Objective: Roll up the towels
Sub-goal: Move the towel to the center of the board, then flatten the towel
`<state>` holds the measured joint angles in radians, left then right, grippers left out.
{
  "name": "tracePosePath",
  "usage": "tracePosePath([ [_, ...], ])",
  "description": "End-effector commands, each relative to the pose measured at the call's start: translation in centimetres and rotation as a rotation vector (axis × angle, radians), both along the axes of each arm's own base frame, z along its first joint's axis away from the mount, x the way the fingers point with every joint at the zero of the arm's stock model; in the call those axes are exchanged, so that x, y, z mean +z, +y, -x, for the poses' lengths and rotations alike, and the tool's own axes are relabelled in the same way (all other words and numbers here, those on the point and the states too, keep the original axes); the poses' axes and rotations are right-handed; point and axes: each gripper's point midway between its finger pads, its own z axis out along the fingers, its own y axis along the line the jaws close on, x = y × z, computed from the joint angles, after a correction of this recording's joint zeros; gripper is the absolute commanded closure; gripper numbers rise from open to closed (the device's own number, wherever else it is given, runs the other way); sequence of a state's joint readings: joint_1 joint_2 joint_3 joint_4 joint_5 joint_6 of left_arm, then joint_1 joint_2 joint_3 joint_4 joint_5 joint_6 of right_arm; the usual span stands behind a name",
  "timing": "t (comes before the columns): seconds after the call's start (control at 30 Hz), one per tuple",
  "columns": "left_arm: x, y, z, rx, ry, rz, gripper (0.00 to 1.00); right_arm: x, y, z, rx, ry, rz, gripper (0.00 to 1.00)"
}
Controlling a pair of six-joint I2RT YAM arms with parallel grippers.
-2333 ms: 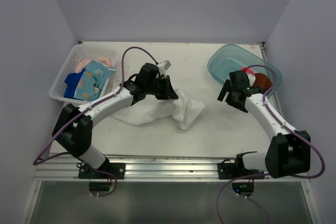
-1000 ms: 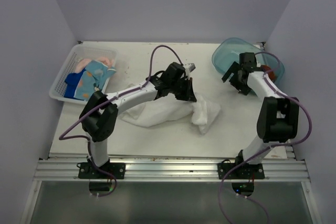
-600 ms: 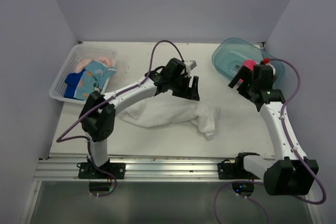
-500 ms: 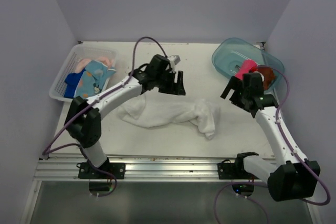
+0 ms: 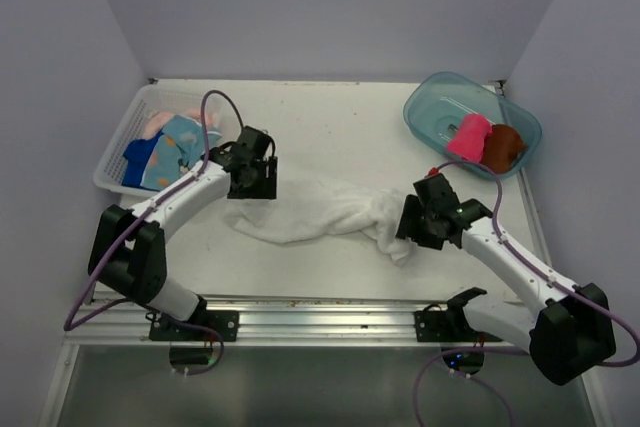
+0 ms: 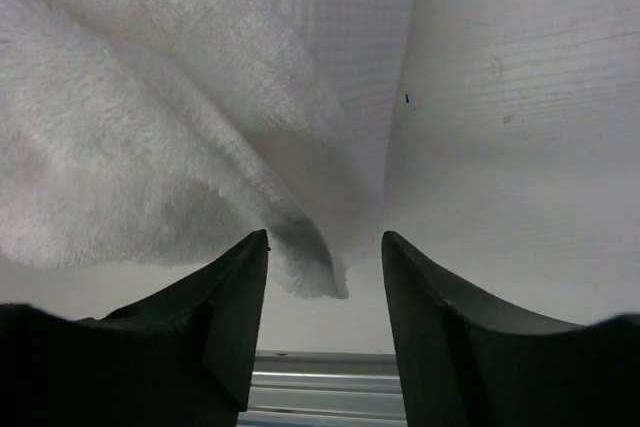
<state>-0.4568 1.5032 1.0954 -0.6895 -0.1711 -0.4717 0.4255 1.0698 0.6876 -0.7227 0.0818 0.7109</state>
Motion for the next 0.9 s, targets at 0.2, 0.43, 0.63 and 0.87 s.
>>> tracePosePath([
  [0.2,-5.1,1.3,-1.8,0.026,0.052,-0.087,0.89,2.4,0.8,-2.8,-0.002,-0.114,-0.013,0.98],
  [0.43,-1.7,2.5,-3.5,0.049,-0.028,-0.061,1.00,5.1,-0.5,-4.2,-0.018,-0.183,0.061,1.00],
  [0.63,3.9,2.3,-2.6,-0.011,-0.126,-0.004,0.75,5.3,-0.3,-4.6,-0.019,-0.184,0.061,1.00],
  [0.87,1.3,0.8,0.7,-0.131,-0.065,-0.003,0.09,4.4,-0.3,-4.5,-0.036,-0.167,0.058,1.00],
])
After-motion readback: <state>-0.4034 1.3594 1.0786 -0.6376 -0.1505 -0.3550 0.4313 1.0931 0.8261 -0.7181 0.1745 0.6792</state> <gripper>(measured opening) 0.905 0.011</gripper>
